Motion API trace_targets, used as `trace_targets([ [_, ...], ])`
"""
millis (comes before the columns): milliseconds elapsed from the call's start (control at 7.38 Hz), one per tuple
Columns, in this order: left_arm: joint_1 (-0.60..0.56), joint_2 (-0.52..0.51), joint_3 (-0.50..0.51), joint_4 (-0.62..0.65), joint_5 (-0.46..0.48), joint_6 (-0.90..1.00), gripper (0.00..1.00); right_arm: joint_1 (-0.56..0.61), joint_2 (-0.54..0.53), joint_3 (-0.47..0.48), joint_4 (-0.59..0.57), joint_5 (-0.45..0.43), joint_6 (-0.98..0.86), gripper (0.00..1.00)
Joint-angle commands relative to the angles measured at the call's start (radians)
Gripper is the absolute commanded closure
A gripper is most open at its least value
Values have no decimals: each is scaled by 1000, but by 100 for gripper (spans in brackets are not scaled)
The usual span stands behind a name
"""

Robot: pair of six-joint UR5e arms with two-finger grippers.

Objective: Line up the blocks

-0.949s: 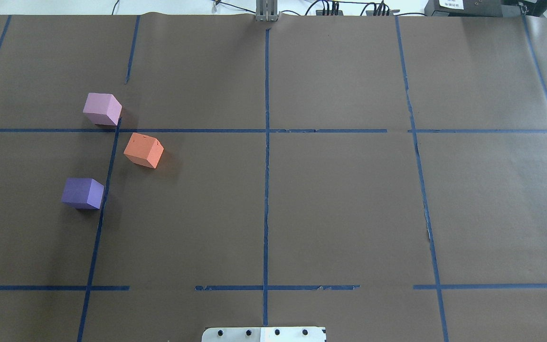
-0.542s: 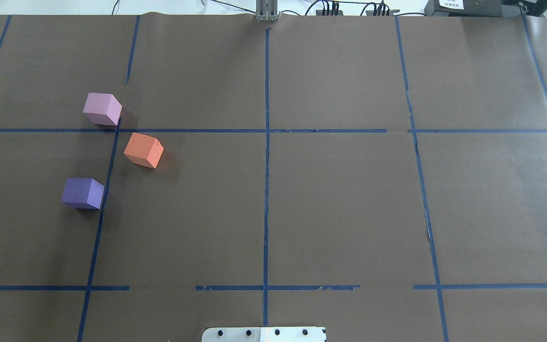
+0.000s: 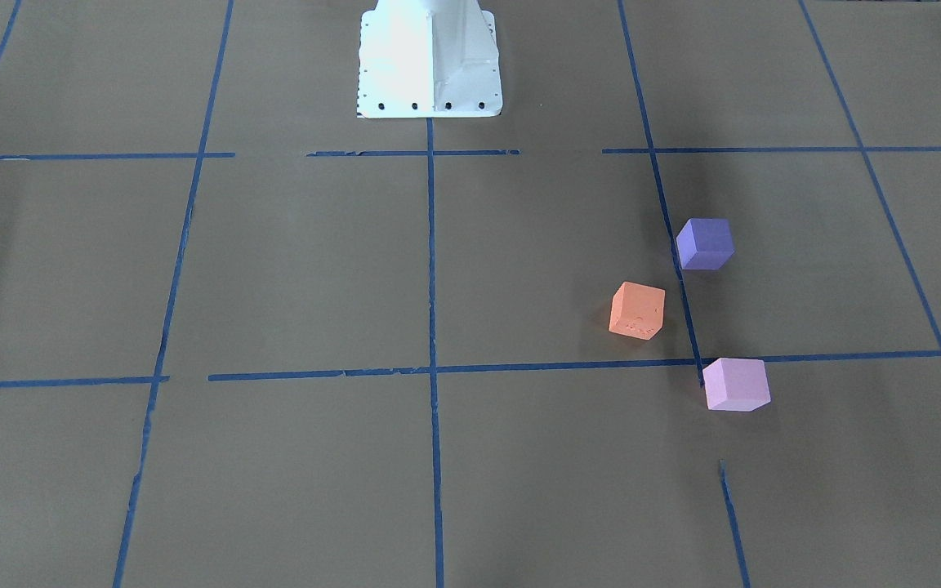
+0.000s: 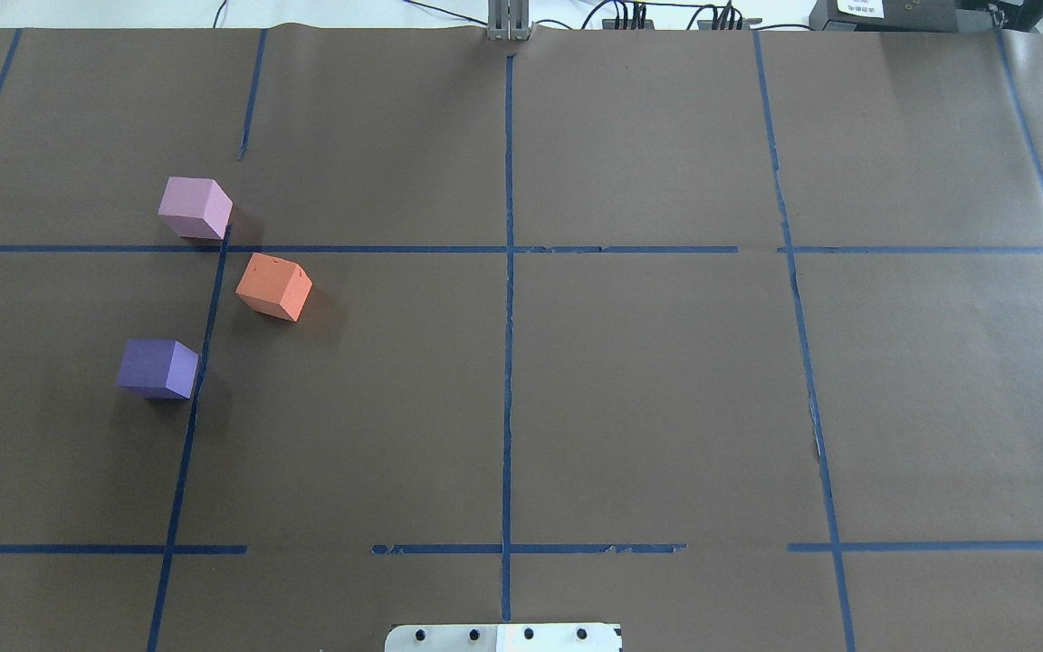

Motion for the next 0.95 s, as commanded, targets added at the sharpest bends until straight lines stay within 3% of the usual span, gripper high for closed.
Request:
trace_targets([
  [0,196,-149,-3,1,95,-259,0,0,2,0,0,0,0,0],
  [542,453,-315,-5,-18,218,-574,0,0,0,0,0,0,0,0],
  [814,515,-344,1,-18,217,-585,0,0,0,0,0,0,0,0],
])
